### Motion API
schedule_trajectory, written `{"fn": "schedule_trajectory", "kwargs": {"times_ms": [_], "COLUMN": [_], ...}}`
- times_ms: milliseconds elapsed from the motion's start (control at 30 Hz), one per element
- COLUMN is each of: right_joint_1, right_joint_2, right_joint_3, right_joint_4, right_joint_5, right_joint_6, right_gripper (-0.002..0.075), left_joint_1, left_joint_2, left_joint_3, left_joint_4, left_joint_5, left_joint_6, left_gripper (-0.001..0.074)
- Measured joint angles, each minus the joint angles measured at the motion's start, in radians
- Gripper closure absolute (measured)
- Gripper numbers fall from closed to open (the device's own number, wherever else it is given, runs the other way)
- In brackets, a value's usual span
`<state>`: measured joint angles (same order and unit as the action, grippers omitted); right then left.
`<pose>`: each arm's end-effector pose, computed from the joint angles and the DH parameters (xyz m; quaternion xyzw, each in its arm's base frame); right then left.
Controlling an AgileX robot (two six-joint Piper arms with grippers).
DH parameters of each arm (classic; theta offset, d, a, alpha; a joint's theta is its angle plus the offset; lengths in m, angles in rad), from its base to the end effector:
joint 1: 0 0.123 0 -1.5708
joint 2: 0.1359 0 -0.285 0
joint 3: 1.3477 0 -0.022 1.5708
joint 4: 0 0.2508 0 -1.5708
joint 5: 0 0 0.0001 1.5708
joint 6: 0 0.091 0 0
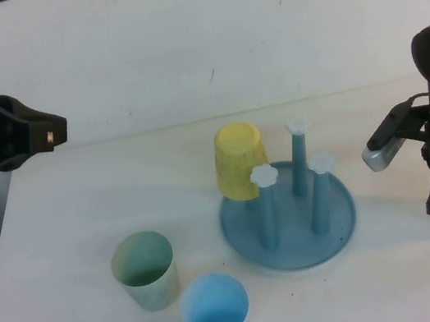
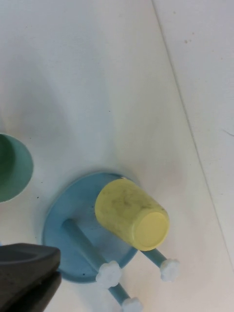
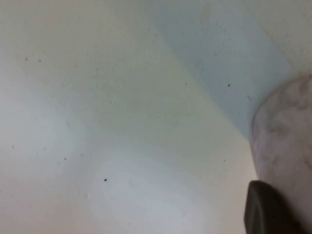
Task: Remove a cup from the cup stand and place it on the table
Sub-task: Place the cup on the table
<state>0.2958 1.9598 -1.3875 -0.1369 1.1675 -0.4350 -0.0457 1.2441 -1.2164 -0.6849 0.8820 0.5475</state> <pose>0.3551 0.0963 0.1822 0.3836 -0.9205 0.0588 0.0450 0.2536 -0.0561 0.3888 0.1569 0.8689 -0.2238 0.4128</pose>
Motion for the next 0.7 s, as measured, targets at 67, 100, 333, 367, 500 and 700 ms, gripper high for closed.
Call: {"fn": "schedule_trajectory", "kwargs": {"times_ms": [67, 100, 333, 367, 500, 700], "right_joint_1": [0.000, 0.000, 0.000, 0.000, 0.000, 0.000], "right_joint_2": [0.000, 0.000, 0.000, -0.004, -0.048, -0.209], "right_joint_3": [-0.001, -0.001, -0.020, -0.025, -0.031, -0.031], "right_joint_4": [0.004, 0.009, 0.038, 0.042, 0.053, 0.071], "right_joint_5": [-0.004, -0.011, 0.022, 0.022, 0.027, 0.039], "right_joint_6": [0.000, 0.000, 0.000, 0.002, 0.008, 0.009], "right_gripper": [0.0673, 0.0646, 0.0405, 0.0393, 0.0377, 0.0405], "left_joint_1": [0.000, 0.000, 0.000, 0.000, 0.000, 0.000], "left_joint_2": [0.000, 0.000, 0.002, 0.002, 0.002, -0.009], "left_joint_3": [0.000, 0.000, 0.000, 0.000, 0.000, 0.000], "left_joint_4": [0.001, 0.002, 0.005, 0.005, 0.006, 0.009], "left_joint_5": [0.012, 0.017, 0.019, 0.019, 0.019, 0.011], "left_joint_6": [0.000, 0.000, 0.000, 0.000, 0.000, 0.000], "left_gripper": [0.0736, 0.0736, 0.0736, 0.0736, 0.0736, 0.0736]}}
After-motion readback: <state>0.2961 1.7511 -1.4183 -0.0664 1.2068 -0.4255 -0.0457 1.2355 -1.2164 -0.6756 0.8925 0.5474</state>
